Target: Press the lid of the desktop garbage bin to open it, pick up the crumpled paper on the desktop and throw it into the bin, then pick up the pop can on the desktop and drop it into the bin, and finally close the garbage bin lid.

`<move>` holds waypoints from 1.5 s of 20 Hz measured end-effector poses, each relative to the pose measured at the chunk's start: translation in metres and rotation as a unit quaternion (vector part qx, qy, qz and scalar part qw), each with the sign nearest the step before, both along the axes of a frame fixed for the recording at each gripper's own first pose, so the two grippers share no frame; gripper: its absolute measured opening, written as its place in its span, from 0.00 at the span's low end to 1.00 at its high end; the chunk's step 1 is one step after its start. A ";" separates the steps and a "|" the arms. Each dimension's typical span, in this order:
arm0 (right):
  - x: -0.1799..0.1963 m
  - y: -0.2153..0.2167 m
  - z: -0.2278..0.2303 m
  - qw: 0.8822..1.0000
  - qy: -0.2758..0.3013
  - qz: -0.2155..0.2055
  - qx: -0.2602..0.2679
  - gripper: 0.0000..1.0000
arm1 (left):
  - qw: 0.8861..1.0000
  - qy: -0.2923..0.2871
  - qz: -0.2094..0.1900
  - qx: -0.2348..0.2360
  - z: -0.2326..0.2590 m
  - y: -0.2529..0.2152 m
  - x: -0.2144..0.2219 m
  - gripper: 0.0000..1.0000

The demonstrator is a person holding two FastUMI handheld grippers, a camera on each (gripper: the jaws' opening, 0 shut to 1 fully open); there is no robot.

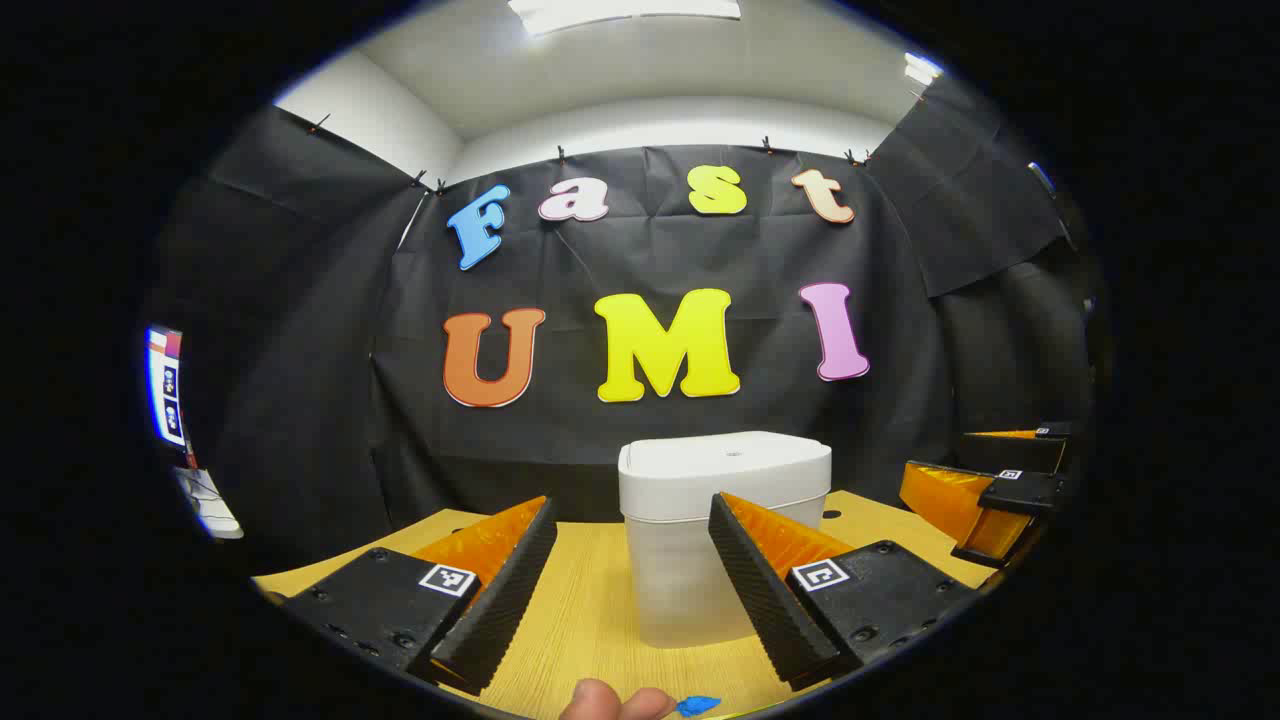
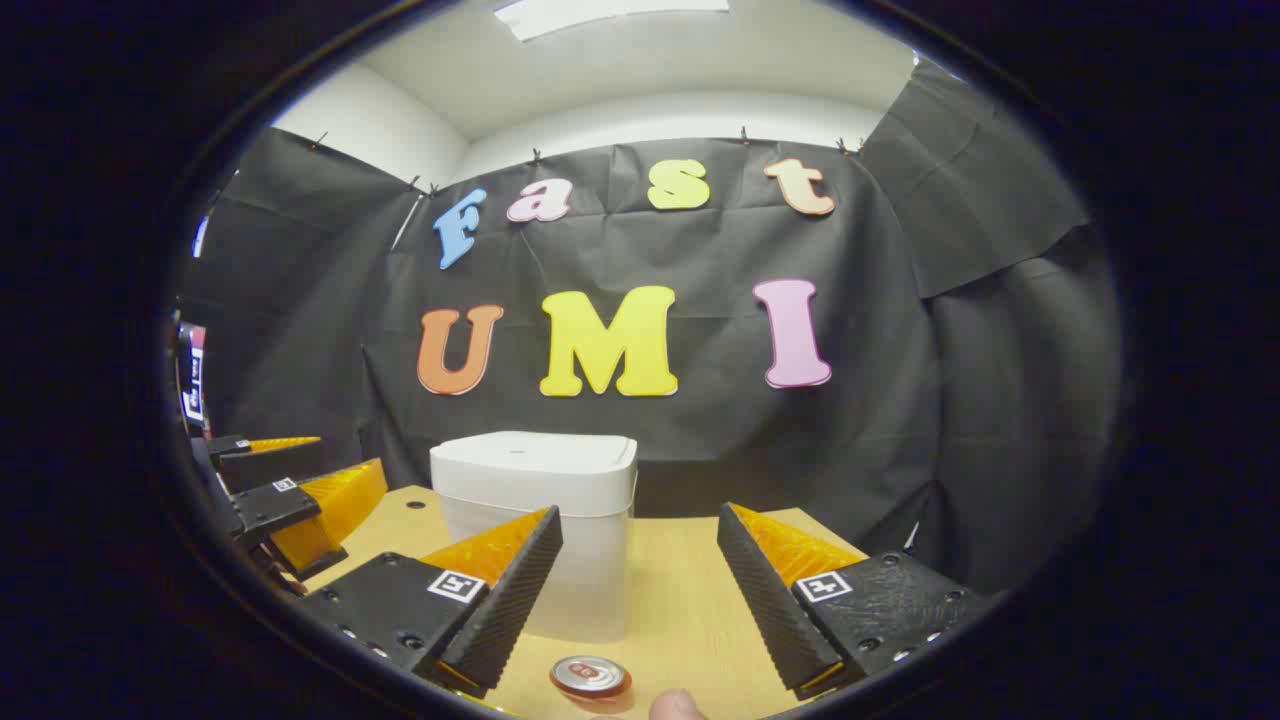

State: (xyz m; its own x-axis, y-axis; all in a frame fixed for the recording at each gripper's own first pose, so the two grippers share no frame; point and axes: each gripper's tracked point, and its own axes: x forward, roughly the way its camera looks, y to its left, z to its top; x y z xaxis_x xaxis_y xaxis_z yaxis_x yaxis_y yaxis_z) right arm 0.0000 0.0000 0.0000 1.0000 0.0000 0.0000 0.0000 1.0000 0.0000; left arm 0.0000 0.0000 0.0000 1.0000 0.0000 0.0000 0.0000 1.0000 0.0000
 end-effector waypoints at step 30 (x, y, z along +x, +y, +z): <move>0.001 -0.001 0.004 1.000 0.008 0.017 -0.001 0.96 | 1.000 0.001 0.012 -0.005 -0.007 0.012 0.000 0.99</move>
State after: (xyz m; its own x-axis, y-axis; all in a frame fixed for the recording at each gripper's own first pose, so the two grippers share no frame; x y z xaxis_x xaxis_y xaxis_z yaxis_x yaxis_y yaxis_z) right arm 0.0009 -0.0014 0.0038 0.9993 0.0330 -0.0162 -0.0330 0.9995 -0.0007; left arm -0.0003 0.0119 -0.0065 0.9997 0.0232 -0.0021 -0.0232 0.9997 -0.0103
